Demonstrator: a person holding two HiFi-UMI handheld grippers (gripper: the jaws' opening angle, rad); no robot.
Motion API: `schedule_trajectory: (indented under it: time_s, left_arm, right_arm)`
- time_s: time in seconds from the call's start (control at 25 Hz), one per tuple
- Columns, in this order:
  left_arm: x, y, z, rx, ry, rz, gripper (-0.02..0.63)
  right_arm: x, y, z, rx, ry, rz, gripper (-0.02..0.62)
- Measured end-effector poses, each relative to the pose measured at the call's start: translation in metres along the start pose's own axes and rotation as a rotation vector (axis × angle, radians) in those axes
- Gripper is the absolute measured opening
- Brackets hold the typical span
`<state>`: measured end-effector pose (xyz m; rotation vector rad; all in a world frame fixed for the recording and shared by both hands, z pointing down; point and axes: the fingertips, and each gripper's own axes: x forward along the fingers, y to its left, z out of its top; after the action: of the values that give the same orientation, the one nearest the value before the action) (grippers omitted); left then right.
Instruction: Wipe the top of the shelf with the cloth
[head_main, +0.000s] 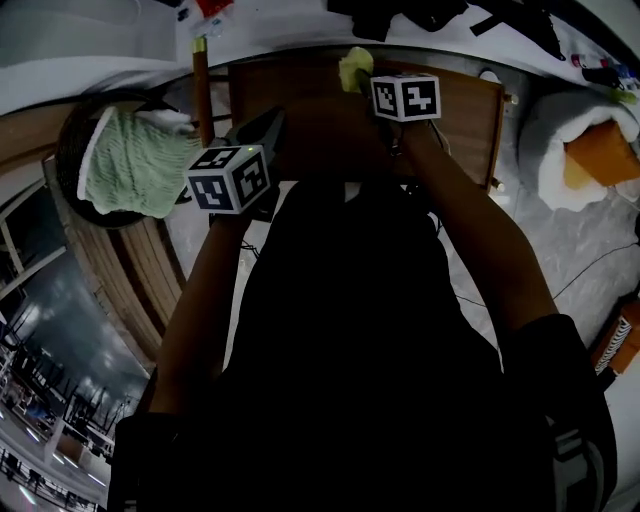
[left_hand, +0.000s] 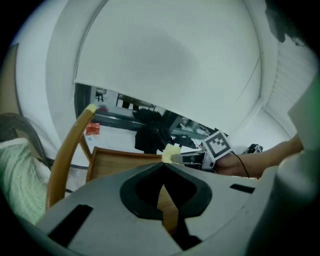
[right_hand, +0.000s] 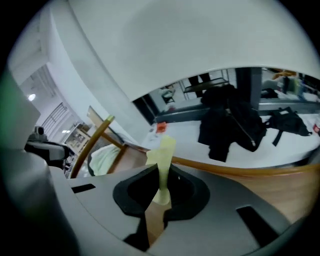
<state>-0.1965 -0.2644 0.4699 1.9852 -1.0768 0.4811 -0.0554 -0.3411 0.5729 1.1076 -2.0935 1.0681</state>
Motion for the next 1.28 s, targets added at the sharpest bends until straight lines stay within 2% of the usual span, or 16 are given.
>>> schedule_trajectory:
  time_s: [0.2, 0.36, 0.48, 0.76, 0.92, 1.16, 1.28]
  left_arm:
    - [-0.041, 0.038, -0.007, -0.046, -0.021, 0.038, 0.011]
    - [-0.064, 0.058, -0.023, -0.089, -0.025, 0.069, 0.011]
    - [-0.071, 0.069, -0.026, -0.1, -0.033, 0.078, 0.011]
    - [-0.087, 0.082, -0.041, -0.13, -0.033, 0.099, 0.011]
    - [-0.078, 0.076, -0.04, -0.12, -0.024, 0.087, 0.011]
    - [-0.05, 0.057, -0.028, -0.085, -0.015, 0.054, 0.011]
    - [-0.031, 0.04, -0.029, -0.066, 0.008, 0.032, 0.011]
  right_arm:
    - [0.081, 0.113, 0.003, -0.098, 0.045, 0.184, 0.047]
    - [0.128, 0.174, -0.014, -0.121, 0.084, 0.258, 0.046]
    - [0.156, 0.195, -0.019, -0.15, 0.108, 0.259, 0.047]
    - [0.178, 0.204, -0.028, -0.28, 0.168, 0.19, 0.048]
    - [0.173, 0.199, -0.029, -0.254, 0.168, 0.194, 0.046]
    - [0.144, 0.151, -0.033, -0.318, 0.165, 0.149, 0.046]
    - [0.121, 0.115, -0.037, -0.3, 0.163, 0.118, 0.046]
